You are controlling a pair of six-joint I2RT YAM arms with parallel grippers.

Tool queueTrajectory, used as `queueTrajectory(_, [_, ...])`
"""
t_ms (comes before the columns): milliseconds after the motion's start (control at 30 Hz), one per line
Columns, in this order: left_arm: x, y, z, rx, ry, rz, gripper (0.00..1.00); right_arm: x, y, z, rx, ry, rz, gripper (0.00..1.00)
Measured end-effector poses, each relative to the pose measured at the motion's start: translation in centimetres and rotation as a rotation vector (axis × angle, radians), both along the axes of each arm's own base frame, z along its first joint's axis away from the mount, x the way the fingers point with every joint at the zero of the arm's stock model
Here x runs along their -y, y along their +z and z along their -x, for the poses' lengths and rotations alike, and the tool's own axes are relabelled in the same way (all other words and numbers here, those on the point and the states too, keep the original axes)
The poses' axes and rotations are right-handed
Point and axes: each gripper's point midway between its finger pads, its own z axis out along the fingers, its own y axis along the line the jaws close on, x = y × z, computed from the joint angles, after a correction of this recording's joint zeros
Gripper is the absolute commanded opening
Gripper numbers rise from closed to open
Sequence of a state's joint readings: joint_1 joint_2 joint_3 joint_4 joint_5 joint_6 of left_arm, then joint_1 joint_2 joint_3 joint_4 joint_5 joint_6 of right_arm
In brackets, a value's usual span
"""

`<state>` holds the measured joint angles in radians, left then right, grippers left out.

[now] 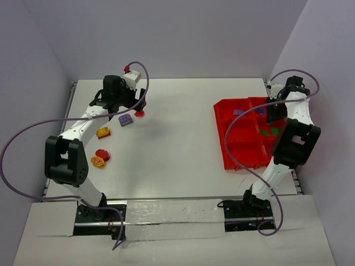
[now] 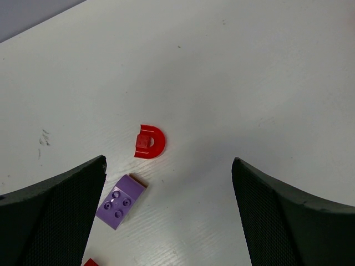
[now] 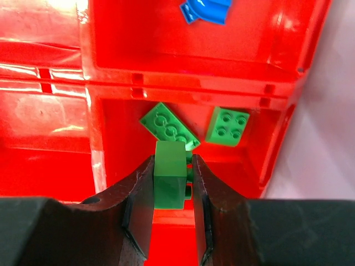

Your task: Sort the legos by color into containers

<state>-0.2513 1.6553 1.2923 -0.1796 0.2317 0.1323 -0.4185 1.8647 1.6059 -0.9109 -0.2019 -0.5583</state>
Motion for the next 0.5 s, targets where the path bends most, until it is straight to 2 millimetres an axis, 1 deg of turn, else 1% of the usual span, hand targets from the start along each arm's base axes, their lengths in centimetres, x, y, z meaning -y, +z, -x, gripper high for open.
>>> queueTrajectory(100, [-0.4,-0.1,0.0,-0.007,0.009,0.000,0.99,-0.3,-0.6,-0.1,-0.008,0.006,-0.001,0.58])
queueTrajectory(167, [-0.7,-0.2,-0.1,-0.009,0.014,0.001,0.99,-0.3,-1.0,0.2,-0.017,0.005,-0.003,0.64])
queueTrajectory(233, [-1.1,-0.3,-0.1,-0.013,0.018,0.003,0.99,-0.4,-1.4,0.4,-0.027,0.005,-0.003,0.67])
queueTrajectory(300, [-1.3,-0.5,-0.2,-0.020,0.019,0.002,0.99,-0.4,-1.6,0.6,-0.032,0.004,-0.004,0.74])
queueTrajectory(367, [-1.7,-1.0,-0.3,-0.031,0.023,0.000,0.98,-0.4,-1.6,0.5,-0.031,0.004,-0.003,0.79])
queueTrajectory(433, [-2.2,-1.8,-0.3,-0.054,0.026,-0.004,0.96,-0.4,-1.6,0.5,-0.029,0.003,-0.004,0.91])
queueTrajectory(500, [-2.9,-2.7,-0.2,-0.085,0.030,-0.012,0.92,-0.6,-1.5,0.4,-0.026,0.002,-0.015,0.97])
